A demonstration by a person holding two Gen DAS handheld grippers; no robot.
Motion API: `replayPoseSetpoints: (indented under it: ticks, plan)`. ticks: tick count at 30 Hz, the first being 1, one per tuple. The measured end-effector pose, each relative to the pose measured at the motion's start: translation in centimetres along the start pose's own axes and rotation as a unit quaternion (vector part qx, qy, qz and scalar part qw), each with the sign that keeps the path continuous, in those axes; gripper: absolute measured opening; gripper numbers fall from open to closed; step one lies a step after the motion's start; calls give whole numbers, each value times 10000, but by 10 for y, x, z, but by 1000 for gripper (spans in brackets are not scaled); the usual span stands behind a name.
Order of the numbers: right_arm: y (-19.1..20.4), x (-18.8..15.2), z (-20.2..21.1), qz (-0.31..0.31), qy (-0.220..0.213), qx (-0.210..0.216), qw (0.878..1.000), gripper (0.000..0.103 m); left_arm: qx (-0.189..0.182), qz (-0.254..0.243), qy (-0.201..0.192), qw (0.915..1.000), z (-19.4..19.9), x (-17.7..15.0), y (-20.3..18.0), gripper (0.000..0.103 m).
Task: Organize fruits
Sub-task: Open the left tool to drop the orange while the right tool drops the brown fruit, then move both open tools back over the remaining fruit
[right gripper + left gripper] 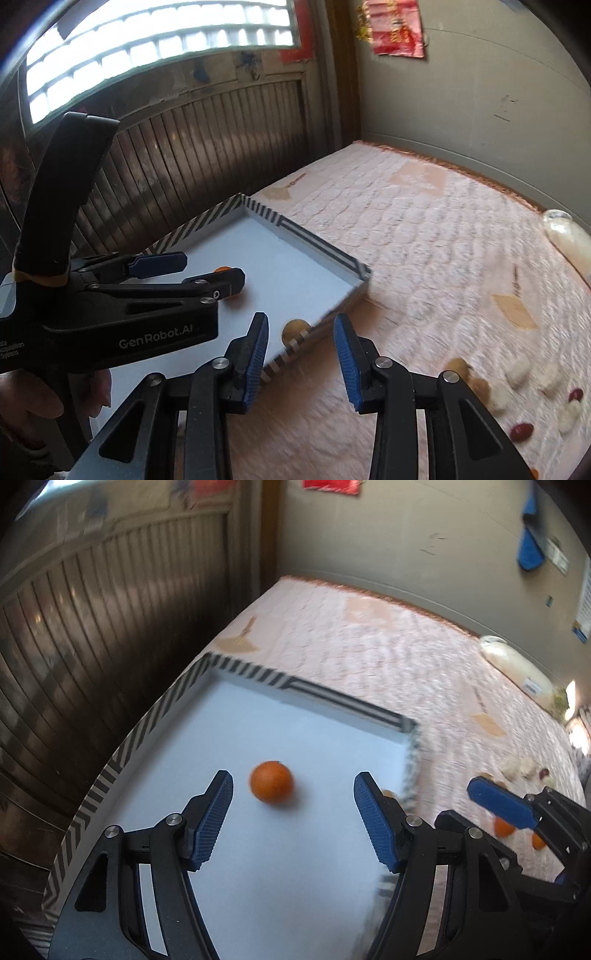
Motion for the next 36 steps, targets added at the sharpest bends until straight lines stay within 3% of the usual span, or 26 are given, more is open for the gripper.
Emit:
replayPoseSetpoints:
  ticks: [17, 30, 36]
  plan:
    - [-77, -84, 88, -768, 140, -1092, 9910, 41, -644, -875, 3, 9941, 26, -53, -107, 69]
    - [-115, -130, 114, -1139, 289, -1500, 9817, 42, -827, -1055, 207, 9908, 13, -76, -134, 69]
    - [-126, -142, 120, -1261, 316, -1674, 9773, 48, -981, -1152, 321, 9880, 5, -83, -144, 69]
Point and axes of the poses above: each gripper's, at about its wrist camera, not at the fingertips, and z roughly against the way its jaws point, y to its left, x to its top, the point moved 7 cm from there along -z, roughly the way its jaws point, and after that the axes turned 6 degrees about z, right-handed, at the moved point
